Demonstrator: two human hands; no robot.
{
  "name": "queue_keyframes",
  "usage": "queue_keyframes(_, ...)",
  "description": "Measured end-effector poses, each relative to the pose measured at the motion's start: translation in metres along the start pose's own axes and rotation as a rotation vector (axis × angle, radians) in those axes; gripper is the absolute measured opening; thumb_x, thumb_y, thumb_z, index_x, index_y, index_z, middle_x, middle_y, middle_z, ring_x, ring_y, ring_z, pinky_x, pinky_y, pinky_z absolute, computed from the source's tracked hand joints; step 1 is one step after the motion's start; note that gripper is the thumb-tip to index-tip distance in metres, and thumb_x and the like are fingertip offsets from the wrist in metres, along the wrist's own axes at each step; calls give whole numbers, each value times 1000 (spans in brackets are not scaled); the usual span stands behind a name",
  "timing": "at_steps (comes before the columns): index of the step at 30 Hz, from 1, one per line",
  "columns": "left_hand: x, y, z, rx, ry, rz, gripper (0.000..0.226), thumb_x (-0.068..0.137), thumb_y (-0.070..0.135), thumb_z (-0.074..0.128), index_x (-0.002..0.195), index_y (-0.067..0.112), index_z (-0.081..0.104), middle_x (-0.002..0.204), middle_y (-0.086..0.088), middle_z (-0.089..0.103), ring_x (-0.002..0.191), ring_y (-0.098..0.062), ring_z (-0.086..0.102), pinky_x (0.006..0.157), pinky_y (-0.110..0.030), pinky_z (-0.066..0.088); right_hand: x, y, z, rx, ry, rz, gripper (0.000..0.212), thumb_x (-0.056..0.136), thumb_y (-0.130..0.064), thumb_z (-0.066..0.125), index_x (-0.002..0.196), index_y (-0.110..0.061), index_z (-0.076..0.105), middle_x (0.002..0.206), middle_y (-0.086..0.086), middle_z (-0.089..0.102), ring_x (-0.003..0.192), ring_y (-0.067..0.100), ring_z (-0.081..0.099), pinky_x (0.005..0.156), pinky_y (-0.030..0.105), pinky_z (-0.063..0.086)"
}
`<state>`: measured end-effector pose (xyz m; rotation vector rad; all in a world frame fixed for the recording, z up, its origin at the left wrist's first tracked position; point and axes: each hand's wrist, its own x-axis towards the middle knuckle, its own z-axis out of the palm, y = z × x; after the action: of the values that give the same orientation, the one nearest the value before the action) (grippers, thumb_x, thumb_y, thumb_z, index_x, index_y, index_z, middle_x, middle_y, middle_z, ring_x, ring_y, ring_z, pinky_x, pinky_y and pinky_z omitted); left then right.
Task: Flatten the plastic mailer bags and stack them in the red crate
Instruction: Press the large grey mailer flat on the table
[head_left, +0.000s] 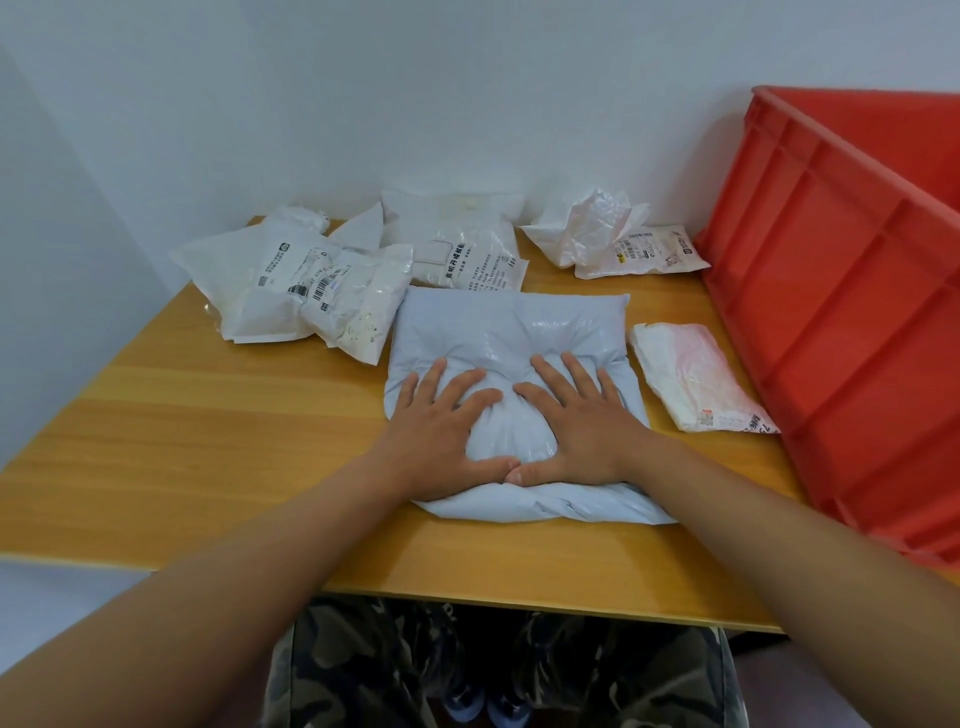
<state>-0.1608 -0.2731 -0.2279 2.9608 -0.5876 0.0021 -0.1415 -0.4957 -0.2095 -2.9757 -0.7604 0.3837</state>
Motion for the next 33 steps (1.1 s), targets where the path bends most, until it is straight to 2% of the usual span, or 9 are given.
queue_keyframes(9,-2,4,-5,24,-72,-10,103,64,93,14,153,40,16,164,11,2,151,-26,-15,120,-55,-4,-5,-4,-5,7,-29,4,134,44,-106,16,157,-36,-4,162,-7,-27,147,25,-32,118,59,-14)
queue_keyframes(12,-4,5,-10,-7,-92,-16,110,61,99,12,153,40,16,165,11,0,150,-25,-18,120,-54,-8,-8,-7,-10,0,-48,12,125,57,-102,30,157,-36,-6,162,-6,-29,146,26,-33,117,59,-16)
queue_keyframes(14,-3,5,-14,-31,-87,-13,116,55,101,2,153,41,15,165,11,-1,150,-24,-19,120,-52,-11,-8,-10,-16,-8,-73,24,122,63,-98,39,157,-36,-7,161,-5,-31,145,26,-35,116,60,-18)
queue_keyframes(18,-8,8,-23,-66,-20,29,115,57,98,-5,155,40,12,165,9,-3,150,-21,-21,120,-48,-14,-20,-19,-29,-21,-28,19,114,72,-91,43,157,-35,-7,161,-2,-31,146,27,-33,116,61,-16)
queue_keyframes(21,-18,13,-24,-117,38,67,105,64,96,-1,154,44,13,165,11,-1,150,-18,-20,121,-45,-14,-34,-24,-26,25,-15,-11,106,78,-88,40,157,-38,-9,161,-5,-29,146,24,-32,117,60,-16)
queue_keyframes(26,-30,14,-12,-81,-14,62,92,70,93,3,151,52,3,165,12,-7,149,-19,-23,120,-47,-14,-46,-16,-2,-32,22,-58,98,80,-90,27,154,-43,-15,161,-11,-29,144,18,-36,116,58,-19)
queue_keyframes(29,-30,13,-5,-42,-13,50,93,67,92,-5,151,53,0,165,13,-9,149,-20,-24,120,-49,-14,-45,-10,8,1,64,-65,94,79,-91,24,153,-47,-15,161,-15,-29,143,16,-38,116,58,-19)
queue_keyframes(33,-29,14,-1,-15,10,45,101,64,93,-9,153,49,7,165,11,-4,150,-23,-19,120,-50,-11,-44,-9,12,37,76,-51,93,78,-91,27,152,-50,-12,161,-19,-26,144,16,-37,116,57,-20)
